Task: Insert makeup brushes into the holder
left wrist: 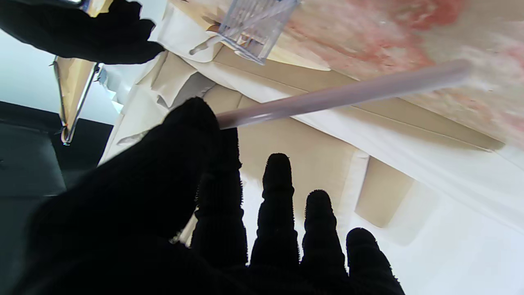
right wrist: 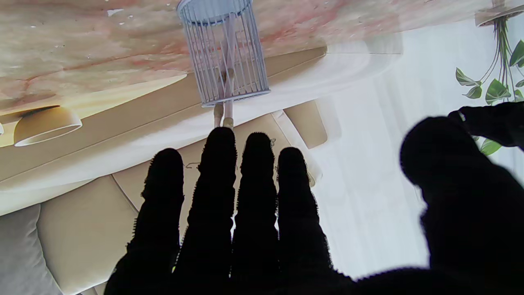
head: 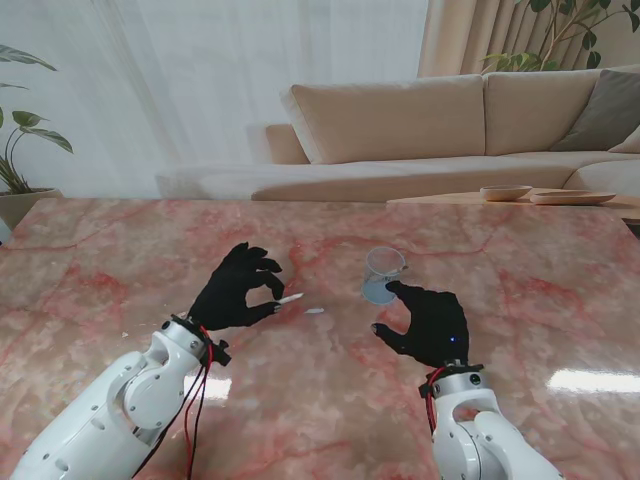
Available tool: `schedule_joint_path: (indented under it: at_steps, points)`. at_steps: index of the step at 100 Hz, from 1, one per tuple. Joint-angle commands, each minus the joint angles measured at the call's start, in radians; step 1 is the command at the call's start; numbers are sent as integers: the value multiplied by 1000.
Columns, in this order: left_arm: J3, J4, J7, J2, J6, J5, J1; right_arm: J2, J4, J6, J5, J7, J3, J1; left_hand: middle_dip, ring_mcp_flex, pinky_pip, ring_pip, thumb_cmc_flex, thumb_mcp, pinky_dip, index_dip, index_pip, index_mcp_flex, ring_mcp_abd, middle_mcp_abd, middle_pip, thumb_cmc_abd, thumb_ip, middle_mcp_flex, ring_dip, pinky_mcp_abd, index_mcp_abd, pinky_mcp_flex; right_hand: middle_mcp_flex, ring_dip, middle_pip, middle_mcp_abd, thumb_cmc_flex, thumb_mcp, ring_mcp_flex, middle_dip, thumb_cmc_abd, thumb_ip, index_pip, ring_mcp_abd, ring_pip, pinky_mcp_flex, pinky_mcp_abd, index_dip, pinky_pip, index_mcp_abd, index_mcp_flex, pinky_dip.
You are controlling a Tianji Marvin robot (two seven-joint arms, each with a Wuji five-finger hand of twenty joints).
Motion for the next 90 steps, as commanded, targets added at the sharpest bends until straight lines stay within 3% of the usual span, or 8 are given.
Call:
schedule_joint_path:
  at_steps: [1,16,28,45,74,90]
  points:
    - [17,-14,3,-21,3,1,-12,-10,10,-3,30,19,-7,4,-11,-50,-38,-32,63,72,-15,42,35,70,13,-18,-14,10,31,-21,-7,-7,-110,-4,36,44,36,-39,44,5,51,52,-43,-47,8,-34,73,29,14,2,89,-12,27,45]
    - [64,-10,12,-33,16,-39,-33,-20,26,-48,133,52,-25,29,-10,-48,-41,-35,62,75,-21,41,35,73,14,-17,-14,7,32,-19,-7,-6,-108,-3,105,82,102,-66,55,203,132,126,-179,-97,11,-47,172,84,22,-30,202,-5,41,31]
    - [97,-5,20,-43,21,-73,-49,-31,44,-104,248,94,-45,53,-10,-48,-42,-36,61,78,-24,42,35,73,15,-18,-15,5,33,-20,-7,-5,-109,-3,107,84,118,-72,69,279,126,142,-248,-119,12,-46,176,74,28,-43,197,-5,36,7]
    - [137,0,34,-58,29,-118,-66,-47,81,-150,345,96,-87,93,-11,-52,-45,-41,60,76,-31,41,32,74,13,-22,-20,7,34,-32,-8,-4,-114,-4,125,107,145,-80,89,325,133,164,-297,-132,42,-51,207,73,30,-43,202,-23,51,1]
    - [183,9,37,-79,33,-208,-77,-89,141,-238,466,8,-143,149,-16,-51,-55,-45,66,71,-49,40,31,72,15,-20,-27,7,36,-43,-7,-2,-104,-1,256,182,251,-114,125,402,250,244,-434,-141,113,-73,373,154,46,-68,340,-50,121,48]
    - [201,17,39,-85,34,-227,-82,-97,148,-282,538,27,-157,163,-17,-50,-57,-44,67,71,-56,39,32,72,19,-19,-27,5,38,-42,-4,-1,-103,-1,308,185,260,-115,149,426,299,246,-490,-144,138,-69,400,187,58,-75,384,-54,156,56]
